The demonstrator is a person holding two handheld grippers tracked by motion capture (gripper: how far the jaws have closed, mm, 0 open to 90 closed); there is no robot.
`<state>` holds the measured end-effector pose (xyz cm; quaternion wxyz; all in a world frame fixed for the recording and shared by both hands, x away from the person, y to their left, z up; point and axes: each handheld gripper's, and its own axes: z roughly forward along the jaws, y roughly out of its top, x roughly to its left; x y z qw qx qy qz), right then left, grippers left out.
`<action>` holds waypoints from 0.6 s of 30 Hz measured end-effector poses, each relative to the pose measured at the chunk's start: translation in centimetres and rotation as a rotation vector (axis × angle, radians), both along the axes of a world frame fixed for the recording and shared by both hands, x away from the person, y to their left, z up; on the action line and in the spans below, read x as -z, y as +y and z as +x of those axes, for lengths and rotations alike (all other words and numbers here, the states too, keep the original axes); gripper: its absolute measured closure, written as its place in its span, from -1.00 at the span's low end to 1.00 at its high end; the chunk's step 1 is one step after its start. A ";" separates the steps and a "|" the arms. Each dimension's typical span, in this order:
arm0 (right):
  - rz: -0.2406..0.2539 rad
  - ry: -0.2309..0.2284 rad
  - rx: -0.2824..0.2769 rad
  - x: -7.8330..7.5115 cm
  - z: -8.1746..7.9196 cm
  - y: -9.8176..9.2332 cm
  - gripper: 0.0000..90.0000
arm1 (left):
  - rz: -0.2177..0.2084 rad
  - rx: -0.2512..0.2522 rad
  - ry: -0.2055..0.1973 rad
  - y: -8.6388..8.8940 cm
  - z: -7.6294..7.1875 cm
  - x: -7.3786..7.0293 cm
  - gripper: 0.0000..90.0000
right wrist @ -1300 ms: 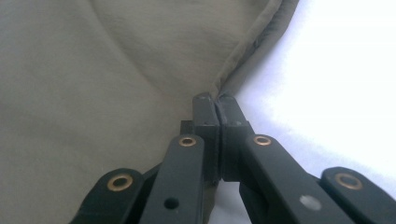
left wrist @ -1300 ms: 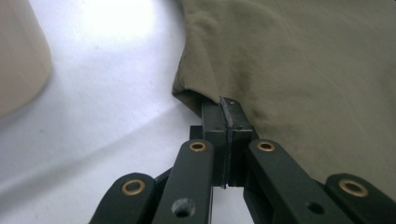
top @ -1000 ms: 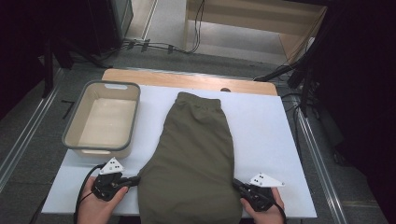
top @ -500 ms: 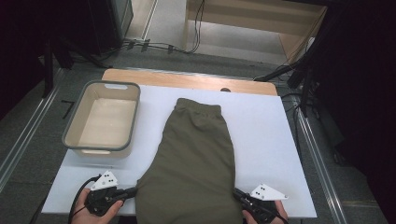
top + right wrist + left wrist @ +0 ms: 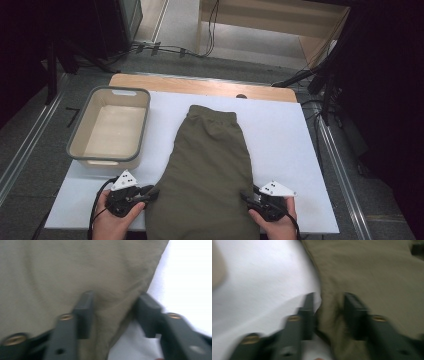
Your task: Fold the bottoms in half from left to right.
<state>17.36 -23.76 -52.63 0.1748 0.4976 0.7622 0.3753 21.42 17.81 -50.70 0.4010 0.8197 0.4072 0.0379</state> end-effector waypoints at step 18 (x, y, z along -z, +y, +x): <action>0.116 -0.073 -0.043 -1.1 -2.4 -2.7 -0.37 | -0.094 0.006 -0.099 1.4 -2.1 -2.3 -0.48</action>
